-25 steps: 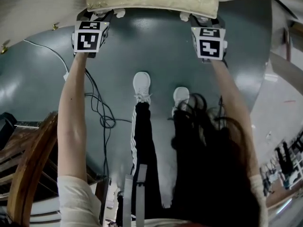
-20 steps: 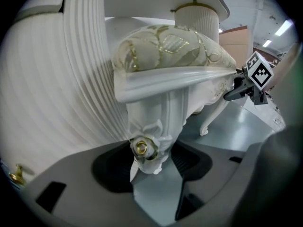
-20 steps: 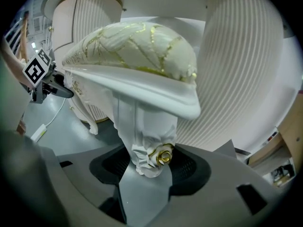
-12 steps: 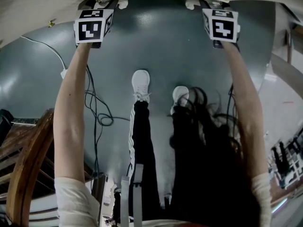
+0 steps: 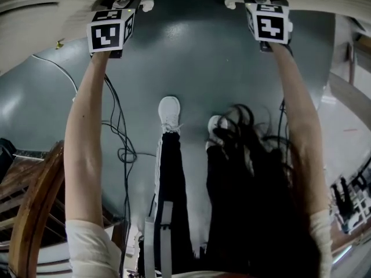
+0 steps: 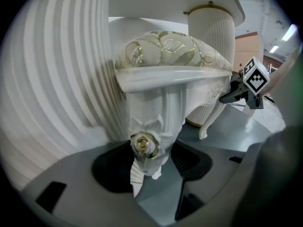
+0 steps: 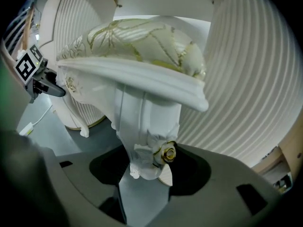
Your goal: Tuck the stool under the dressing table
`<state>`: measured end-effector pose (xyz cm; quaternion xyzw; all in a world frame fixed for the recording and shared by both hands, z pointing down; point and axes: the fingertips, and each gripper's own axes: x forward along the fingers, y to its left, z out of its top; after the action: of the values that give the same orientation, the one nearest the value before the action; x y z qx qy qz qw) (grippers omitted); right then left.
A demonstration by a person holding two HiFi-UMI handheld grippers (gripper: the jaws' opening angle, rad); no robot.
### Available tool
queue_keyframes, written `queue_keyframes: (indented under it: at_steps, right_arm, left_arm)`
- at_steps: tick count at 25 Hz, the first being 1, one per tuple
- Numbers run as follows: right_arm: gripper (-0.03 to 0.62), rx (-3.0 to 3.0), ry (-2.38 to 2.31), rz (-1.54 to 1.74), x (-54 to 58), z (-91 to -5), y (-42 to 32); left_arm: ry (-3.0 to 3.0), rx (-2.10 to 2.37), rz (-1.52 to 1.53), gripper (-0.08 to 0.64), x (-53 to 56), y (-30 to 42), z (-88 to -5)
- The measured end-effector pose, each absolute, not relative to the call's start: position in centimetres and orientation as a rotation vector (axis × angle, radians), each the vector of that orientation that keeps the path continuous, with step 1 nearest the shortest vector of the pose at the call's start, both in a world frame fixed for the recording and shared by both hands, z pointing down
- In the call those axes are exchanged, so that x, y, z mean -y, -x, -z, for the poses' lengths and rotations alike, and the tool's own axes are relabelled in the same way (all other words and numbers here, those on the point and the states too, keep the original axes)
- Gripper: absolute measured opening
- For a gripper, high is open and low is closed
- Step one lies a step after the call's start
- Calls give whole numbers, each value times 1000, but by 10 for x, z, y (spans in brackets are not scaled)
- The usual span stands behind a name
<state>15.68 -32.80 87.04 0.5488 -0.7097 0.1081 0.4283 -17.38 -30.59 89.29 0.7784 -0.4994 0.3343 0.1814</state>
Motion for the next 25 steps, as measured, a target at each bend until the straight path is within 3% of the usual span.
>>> queue_keyframes:
  at_steps: [13, 25]
  right_arm:
    - [252, 1759, -1386, -241, 344, -869, -158]
    - [261, 1694, -1432, -366, 282, -842, -161]
  left_arm:
    - [-2142, 1465, -940, 247, 315, 173, -893]
    - [-2058, 1630, -866, 249, 277, 170, -849]
